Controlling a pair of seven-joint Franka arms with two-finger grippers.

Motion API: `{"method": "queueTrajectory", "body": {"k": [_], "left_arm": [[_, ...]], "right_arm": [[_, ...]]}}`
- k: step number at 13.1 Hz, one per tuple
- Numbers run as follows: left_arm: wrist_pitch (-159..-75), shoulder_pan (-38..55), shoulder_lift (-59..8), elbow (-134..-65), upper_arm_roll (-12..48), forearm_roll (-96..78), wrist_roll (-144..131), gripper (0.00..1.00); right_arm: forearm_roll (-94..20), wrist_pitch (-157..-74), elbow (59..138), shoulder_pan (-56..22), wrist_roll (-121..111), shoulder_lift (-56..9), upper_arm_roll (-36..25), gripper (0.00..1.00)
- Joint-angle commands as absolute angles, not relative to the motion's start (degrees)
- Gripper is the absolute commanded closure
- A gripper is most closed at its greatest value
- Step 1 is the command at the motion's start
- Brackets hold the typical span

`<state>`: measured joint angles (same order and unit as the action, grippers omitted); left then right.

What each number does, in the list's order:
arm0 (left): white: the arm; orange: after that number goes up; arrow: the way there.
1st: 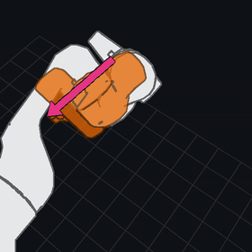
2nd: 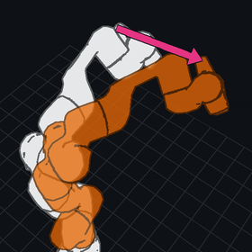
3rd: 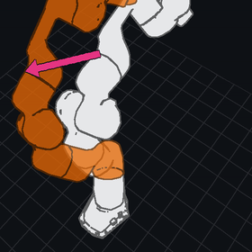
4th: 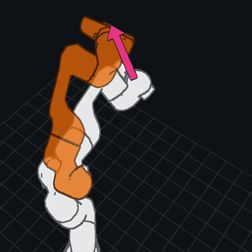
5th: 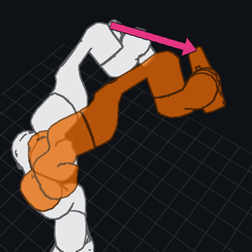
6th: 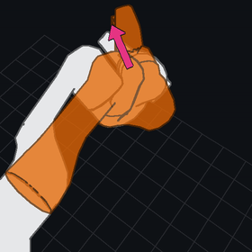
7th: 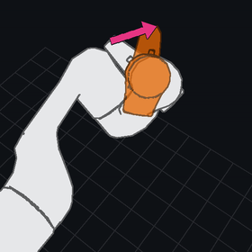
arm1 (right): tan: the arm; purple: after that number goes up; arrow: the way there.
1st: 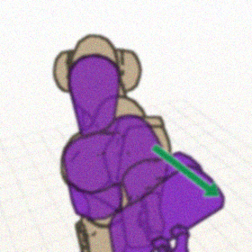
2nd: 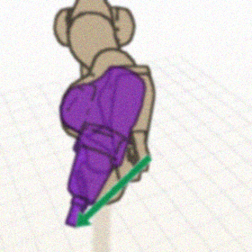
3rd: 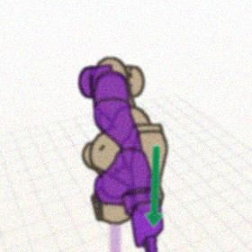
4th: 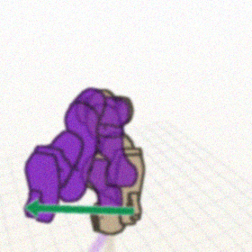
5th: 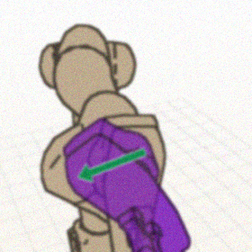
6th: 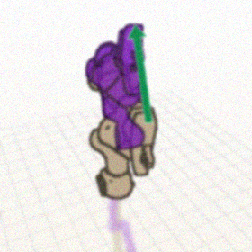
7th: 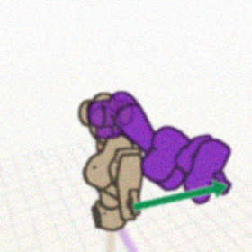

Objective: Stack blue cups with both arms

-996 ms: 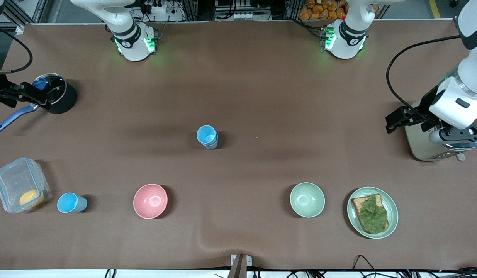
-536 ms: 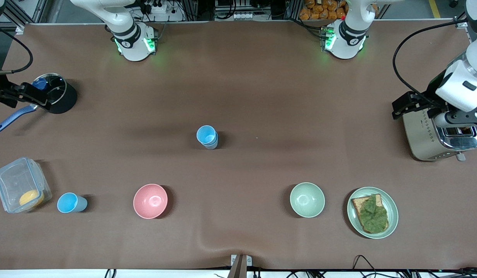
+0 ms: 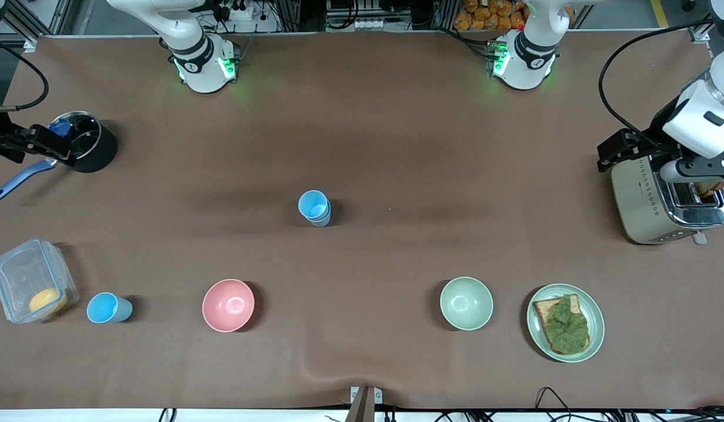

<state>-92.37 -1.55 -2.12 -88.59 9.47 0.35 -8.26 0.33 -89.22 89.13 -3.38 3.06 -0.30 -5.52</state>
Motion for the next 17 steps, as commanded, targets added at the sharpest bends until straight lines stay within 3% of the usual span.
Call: {"method": "queueTrajectory", "body": {"k": [1, 17], "left_arm": [[-91.8, -2.9, -0.3, -90.0, 10.3, -0.5, -6.8, 0.0], [-88.3, -2.5, -1.2, -86.5, 8.8, 0.0, -4.5, 0.0]], "right_arm": [[1.3, -88.6, 89.3, -2.4, 2.6, 0.8, -4.6, 0.0], [1.3, -89.1, 89.2, -2.7, 2.7, 1.0, -3.6, 0.0]]}}
